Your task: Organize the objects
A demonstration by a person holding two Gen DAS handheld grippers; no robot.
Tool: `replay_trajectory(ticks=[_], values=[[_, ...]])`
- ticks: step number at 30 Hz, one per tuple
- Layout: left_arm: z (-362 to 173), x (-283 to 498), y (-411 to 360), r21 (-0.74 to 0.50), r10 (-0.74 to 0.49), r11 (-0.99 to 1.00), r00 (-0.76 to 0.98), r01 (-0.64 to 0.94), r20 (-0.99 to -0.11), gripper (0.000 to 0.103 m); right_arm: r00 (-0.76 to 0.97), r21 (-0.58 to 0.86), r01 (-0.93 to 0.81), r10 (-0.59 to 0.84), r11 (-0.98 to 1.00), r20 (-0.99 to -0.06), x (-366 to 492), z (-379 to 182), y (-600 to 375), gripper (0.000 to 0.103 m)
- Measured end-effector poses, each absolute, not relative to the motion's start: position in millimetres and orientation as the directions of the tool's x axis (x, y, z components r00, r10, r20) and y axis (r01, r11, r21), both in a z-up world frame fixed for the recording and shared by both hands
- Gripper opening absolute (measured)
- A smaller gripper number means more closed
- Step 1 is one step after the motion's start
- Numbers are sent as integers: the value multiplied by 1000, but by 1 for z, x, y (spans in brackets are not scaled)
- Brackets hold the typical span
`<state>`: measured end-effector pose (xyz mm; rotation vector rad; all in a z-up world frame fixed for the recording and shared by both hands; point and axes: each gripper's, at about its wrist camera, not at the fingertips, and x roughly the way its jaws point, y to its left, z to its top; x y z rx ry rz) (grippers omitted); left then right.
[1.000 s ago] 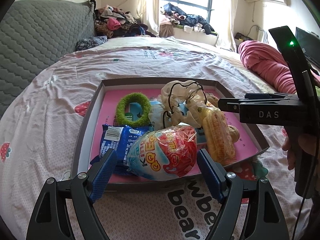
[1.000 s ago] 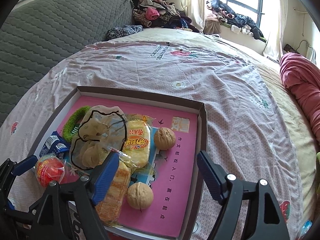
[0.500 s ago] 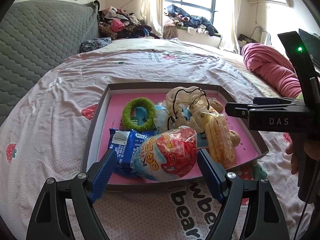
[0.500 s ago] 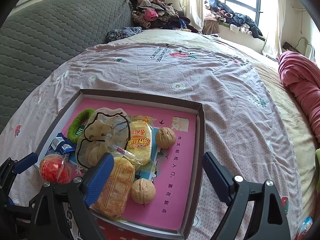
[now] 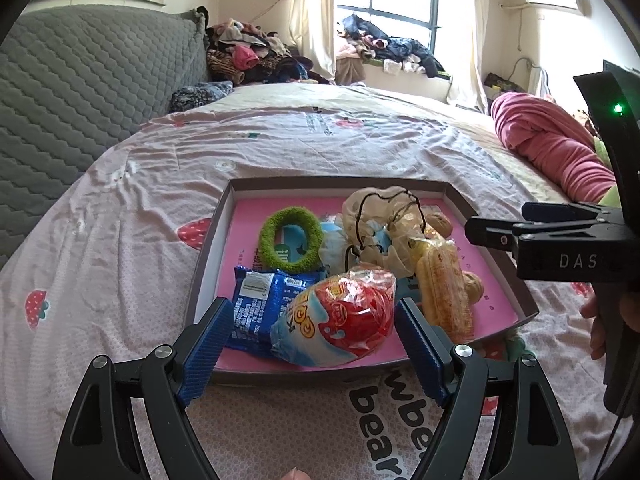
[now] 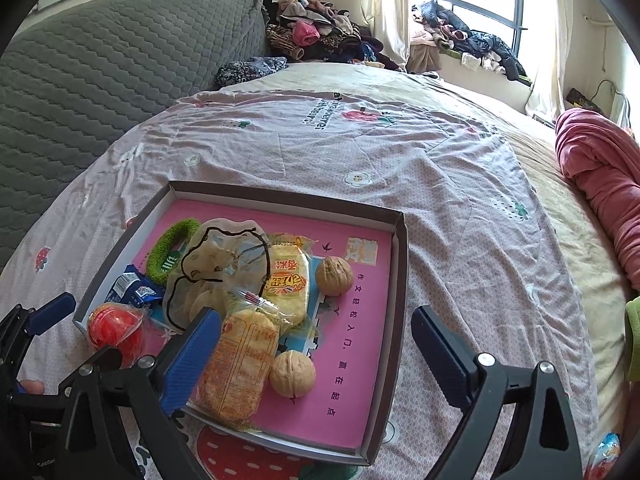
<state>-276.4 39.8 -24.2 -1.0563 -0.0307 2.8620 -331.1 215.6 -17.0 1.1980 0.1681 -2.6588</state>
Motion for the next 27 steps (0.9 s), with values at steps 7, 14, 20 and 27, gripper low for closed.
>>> replay_trajectory(ticks=[7,14,20,27], values=[[-17,-275,37,-42,72,-997,-763,-59,-643,84,-651,-18,240,-147,-971,-745,-327,-11,215,98],[-12,-274,36,-42,72,-997,-763,-59,-643,84,-652,-19,246,-150,-969,-743,-322,-7,213,100],[-7,-271,37,-38,70,-998,-763,-59,-643,84,-656,-24,247,-149,-969,-740,-319,-2,213,100],[10,-266,40,-31,62,-998,-776,-54,-628,84,-665,-27,250,-151,-968,-731,-310,10,214,102]])
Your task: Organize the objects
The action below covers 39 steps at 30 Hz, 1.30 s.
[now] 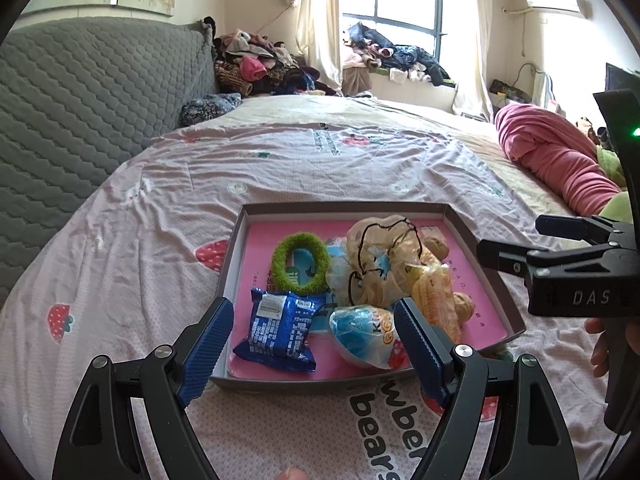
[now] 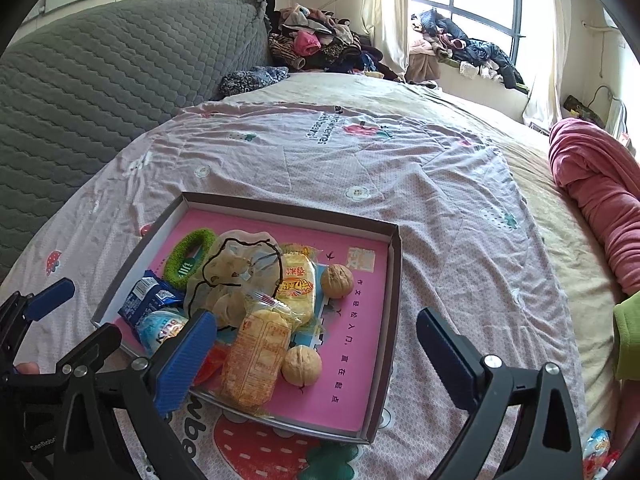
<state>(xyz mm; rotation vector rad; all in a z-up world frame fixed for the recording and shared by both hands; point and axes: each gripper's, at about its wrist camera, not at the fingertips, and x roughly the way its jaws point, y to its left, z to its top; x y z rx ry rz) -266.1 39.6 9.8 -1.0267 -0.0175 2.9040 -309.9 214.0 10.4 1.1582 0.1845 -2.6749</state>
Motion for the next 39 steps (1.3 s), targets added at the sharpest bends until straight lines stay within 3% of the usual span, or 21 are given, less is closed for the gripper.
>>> replay_trajectory(ticks=[39], values=[[110,-197,35,6,15,-1000,-825,-22,-566,84,-749,-22,249,-178,-968,-638,-217,101,203,102]])
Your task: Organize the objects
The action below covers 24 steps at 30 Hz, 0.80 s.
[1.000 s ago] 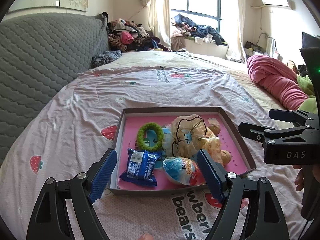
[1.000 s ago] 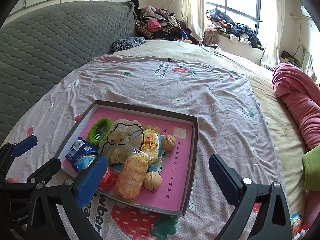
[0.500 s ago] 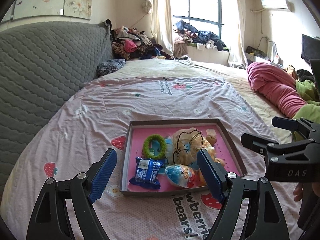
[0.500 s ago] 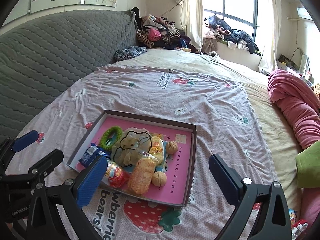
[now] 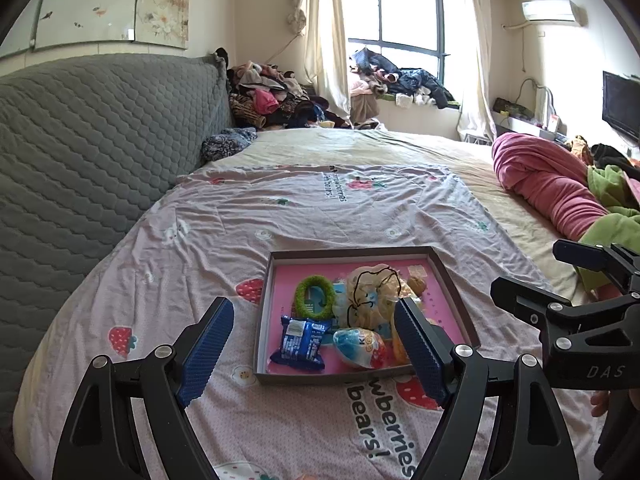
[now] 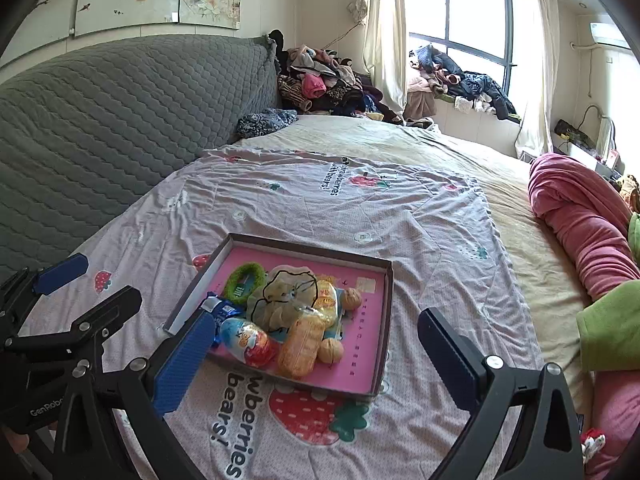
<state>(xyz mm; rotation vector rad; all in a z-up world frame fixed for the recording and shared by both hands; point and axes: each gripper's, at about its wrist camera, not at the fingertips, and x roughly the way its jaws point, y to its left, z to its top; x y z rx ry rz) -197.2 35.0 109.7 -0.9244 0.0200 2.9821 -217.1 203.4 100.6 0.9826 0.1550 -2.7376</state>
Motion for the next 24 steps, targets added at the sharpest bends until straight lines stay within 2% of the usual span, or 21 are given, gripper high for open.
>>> replay_trajectory(ticks=[24], values=[[114,-155,35,24,-9,-1000,-826,-5,-564,84,-768,-7,230,-177,-973,-616,-163,109,211,102]])
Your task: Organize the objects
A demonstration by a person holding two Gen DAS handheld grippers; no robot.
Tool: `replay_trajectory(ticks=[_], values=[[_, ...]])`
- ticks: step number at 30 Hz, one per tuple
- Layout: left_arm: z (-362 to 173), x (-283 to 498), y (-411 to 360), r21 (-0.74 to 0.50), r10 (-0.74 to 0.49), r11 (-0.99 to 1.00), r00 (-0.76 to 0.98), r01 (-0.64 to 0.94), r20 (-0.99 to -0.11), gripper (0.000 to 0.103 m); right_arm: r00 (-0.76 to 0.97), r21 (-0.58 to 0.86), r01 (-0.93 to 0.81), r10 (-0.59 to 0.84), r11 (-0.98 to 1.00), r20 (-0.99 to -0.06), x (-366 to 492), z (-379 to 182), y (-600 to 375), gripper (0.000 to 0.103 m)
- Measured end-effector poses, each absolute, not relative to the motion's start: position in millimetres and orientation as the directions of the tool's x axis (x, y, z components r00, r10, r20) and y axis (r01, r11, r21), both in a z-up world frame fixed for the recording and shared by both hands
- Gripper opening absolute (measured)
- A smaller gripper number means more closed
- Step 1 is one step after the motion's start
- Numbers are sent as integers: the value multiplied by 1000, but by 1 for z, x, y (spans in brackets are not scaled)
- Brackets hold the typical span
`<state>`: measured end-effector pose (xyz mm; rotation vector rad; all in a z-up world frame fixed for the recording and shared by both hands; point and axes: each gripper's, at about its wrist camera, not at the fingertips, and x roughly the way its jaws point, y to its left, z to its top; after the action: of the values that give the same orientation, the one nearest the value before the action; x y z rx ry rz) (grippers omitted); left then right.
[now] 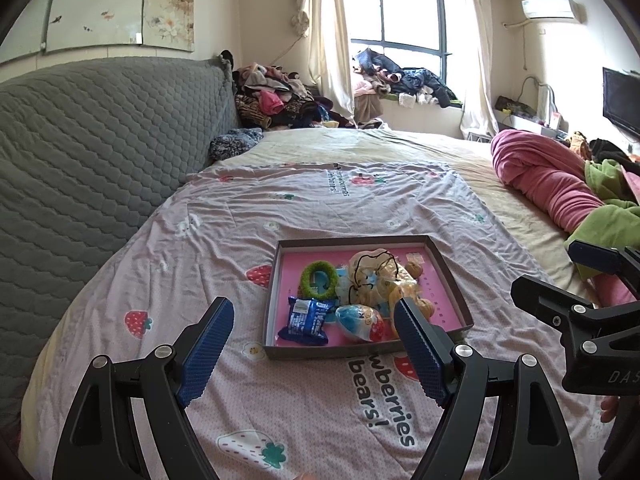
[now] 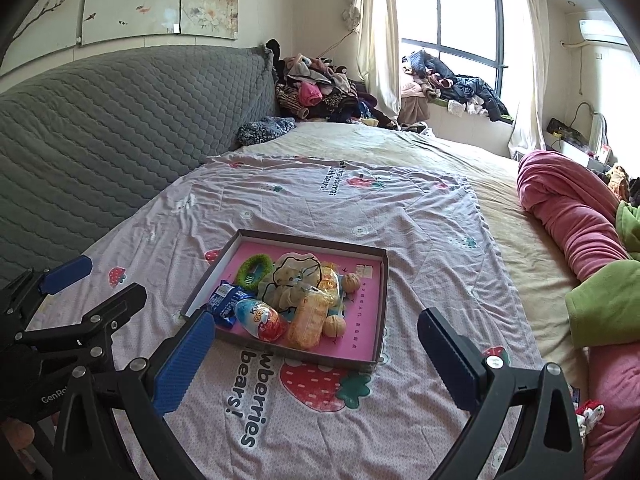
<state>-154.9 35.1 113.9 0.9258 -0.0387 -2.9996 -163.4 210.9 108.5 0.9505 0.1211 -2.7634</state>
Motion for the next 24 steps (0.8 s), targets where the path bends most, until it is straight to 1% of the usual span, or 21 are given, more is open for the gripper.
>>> replay_trajectory(ticks=[24], values=[[99,-109,35,18,-3,-1000,-817,-9,-577,84,-754,-8,219,-164,-976,-637,-118,93,216,102]])
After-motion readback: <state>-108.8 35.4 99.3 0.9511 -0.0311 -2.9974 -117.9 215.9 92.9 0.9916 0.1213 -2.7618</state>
